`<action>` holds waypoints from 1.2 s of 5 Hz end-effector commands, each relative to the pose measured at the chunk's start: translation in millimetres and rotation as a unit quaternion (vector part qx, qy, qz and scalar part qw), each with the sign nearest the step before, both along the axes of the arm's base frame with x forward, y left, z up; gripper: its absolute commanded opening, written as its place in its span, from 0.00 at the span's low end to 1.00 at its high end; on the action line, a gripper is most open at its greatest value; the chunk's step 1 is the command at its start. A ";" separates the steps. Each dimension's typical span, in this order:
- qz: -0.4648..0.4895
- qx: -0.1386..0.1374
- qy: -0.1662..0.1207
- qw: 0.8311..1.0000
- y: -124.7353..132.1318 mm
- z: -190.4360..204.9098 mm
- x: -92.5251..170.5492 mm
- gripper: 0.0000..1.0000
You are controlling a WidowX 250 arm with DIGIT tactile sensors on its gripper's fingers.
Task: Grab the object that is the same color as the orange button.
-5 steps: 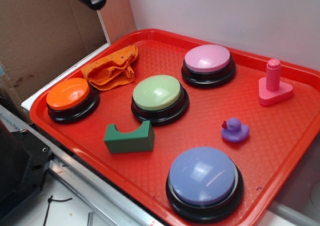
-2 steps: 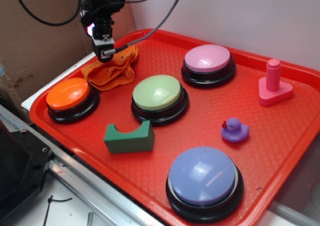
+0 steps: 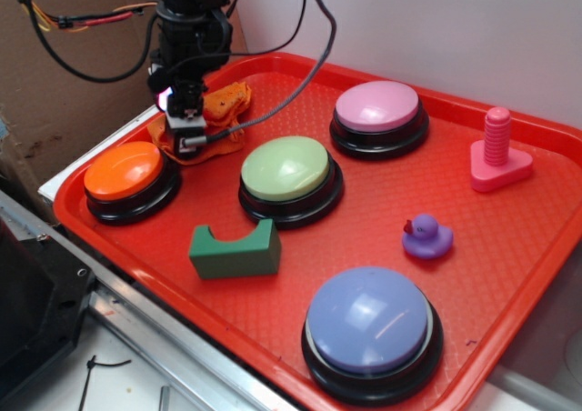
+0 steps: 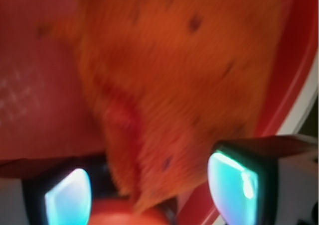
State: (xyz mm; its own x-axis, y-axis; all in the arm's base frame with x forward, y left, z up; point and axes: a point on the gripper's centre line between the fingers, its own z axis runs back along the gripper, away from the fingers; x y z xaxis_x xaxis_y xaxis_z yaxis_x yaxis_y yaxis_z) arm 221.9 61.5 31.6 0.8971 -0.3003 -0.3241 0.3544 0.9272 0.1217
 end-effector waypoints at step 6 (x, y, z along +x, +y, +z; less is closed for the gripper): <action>0.163 0.023 -0.155 0.974 -32.6 84.9 2.3 0.00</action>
State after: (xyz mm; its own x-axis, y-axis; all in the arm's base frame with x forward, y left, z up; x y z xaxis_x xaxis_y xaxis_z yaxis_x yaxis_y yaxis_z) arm 225.4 32.8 110.2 0.9970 0.0308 -0.0712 -0.0151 0.9774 0.2106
